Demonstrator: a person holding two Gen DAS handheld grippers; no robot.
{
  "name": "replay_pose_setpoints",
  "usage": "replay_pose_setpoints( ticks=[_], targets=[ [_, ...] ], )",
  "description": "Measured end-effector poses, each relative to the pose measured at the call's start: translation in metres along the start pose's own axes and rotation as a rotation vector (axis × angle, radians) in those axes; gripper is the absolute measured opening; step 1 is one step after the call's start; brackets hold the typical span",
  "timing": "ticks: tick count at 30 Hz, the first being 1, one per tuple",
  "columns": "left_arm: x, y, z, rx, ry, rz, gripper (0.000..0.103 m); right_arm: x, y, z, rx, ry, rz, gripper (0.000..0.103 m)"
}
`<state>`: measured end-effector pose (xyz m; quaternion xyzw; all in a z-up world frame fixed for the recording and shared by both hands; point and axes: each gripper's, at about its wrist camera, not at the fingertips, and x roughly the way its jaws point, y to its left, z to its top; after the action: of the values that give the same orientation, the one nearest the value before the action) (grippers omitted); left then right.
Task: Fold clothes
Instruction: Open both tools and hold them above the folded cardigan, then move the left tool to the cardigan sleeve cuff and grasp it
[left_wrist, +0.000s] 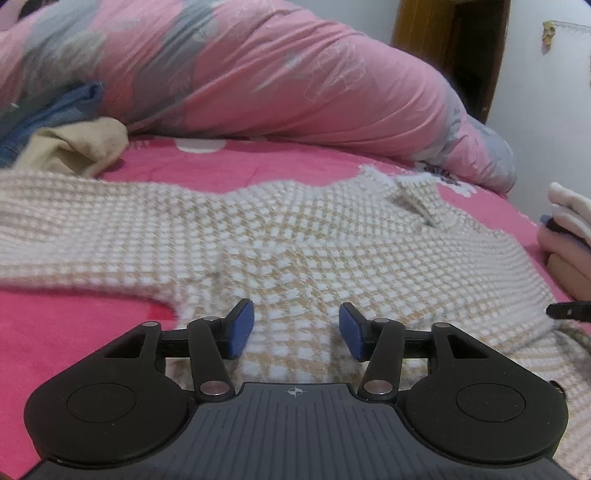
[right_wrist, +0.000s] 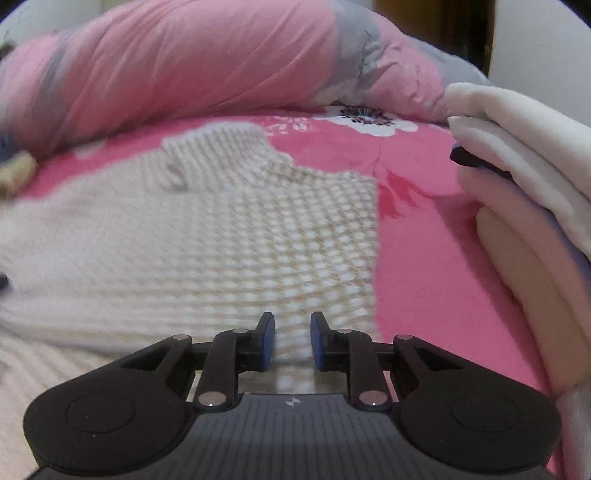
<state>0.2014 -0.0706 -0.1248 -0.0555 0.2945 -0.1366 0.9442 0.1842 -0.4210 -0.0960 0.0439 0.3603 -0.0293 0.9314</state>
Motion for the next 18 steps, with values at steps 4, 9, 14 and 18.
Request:
replay_pose_setpoints(
  ticks=[4,9,14,18],
  targets=[
    [-0.010,-0.008,-0.009,0.054,0.022,0.017,0.061,-0.010,0.036,-0.019,-0.114,-0.010,0.061,0.023],
    [-0.018,-0.007,-0.004,0.024,0.027,0.021,0.061,-0.003,0.056,-0.036,-0.136,0.015,-0.009,0.024],
    [-0.052,0.009,-0.005,-0.033,0.031,0.010,0.062,-0.065,0.086,-0.049,-0.138,-0.071,0.038,0.024],
    [-0.078,0.024,-0.019,-0.107,0.071,-0.018,0.062,-0.079,0.112,-0.050,-0.183,-0.086,0.077,0.024]
  ],
)
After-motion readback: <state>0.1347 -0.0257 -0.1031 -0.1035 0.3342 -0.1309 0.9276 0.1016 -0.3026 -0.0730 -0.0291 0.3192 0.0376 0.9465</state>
